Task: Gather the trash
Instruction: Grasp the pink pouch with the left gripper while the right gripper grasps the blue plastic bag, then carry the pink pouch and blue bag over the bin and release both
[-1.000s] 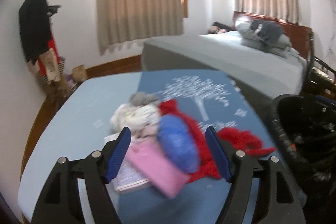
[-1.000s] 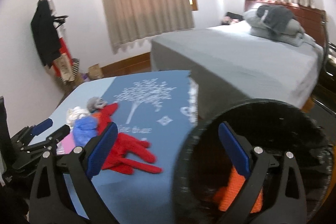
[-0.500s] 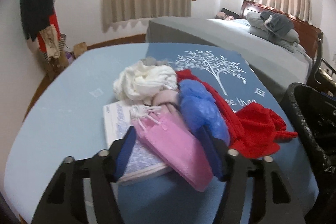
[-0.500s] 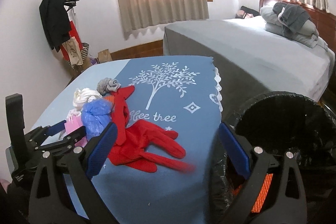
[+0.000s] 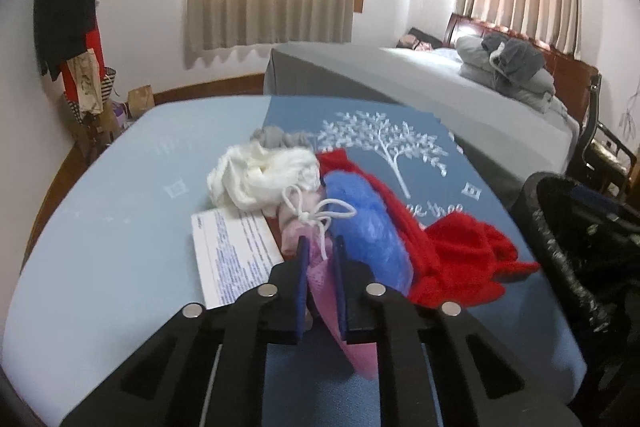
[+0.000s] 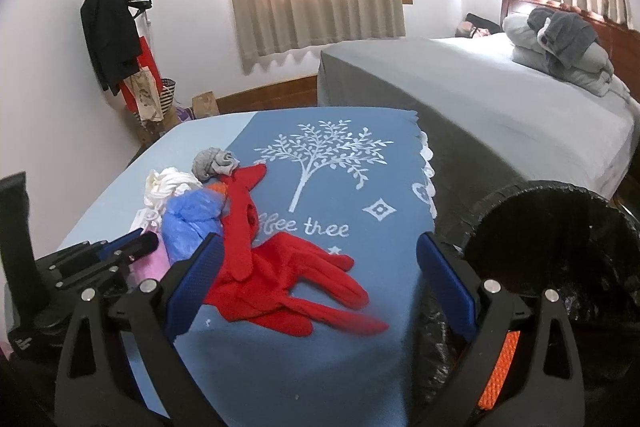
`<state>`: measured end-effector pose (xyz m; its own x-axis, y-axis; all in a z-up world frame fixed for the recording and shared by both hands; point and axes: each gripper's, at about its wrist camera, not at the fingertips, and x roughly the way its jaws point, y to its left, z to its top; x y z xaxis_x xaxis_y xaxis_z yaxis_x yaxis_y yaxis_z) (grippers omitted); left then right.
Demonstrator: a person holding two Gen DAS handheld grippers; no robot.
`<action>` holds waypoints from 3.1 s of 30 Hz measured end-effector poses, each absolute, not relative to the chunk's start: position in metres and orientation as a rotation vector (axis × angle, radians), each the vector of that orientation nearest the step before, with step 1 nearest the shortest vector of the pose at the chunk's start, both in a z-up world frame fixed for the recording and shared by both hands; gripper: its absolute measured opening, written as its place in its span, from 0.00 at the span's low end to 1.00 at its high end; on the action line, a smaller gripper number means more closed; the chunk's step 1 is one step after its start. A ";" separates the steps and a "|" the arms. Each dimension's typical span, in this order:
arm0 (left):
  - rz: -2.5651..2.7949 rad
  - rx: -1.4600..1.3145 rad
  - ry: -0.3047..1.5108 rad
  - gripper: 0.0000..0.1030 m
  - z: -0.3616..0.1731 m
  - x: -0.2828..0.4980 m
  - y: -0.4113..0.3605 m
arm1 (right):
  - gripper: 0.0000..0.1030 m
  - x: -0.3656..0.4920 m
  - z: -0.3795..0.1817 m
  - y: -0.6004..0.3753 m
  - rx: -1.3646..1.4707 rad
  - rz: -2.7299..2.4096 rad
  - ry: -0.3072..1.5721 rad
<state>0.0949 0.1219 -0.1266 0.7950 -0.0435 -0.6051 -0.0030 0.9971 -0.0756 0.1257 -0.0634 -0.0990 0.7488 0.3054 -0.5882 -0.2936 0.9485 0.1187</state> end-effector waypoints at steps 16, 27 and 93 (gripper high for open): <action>0.074 -0.093 0.562 0.11 -0.095 0.082 0.165 | 0.79 0.141 -0.095 0.007 -0.004 0.478 0.636; 0.117 -0.116 0.585 0.11 -0.107 0.081 0.193 | 0.57 0.154 -0.122 0.057 -0.055 0.559 0.730; -0.356 -0.067 0.477 0.11 -0.050 0.101 0.003 | 0.34 0.101 -0.051 -0.180 0.130 0.215 0.583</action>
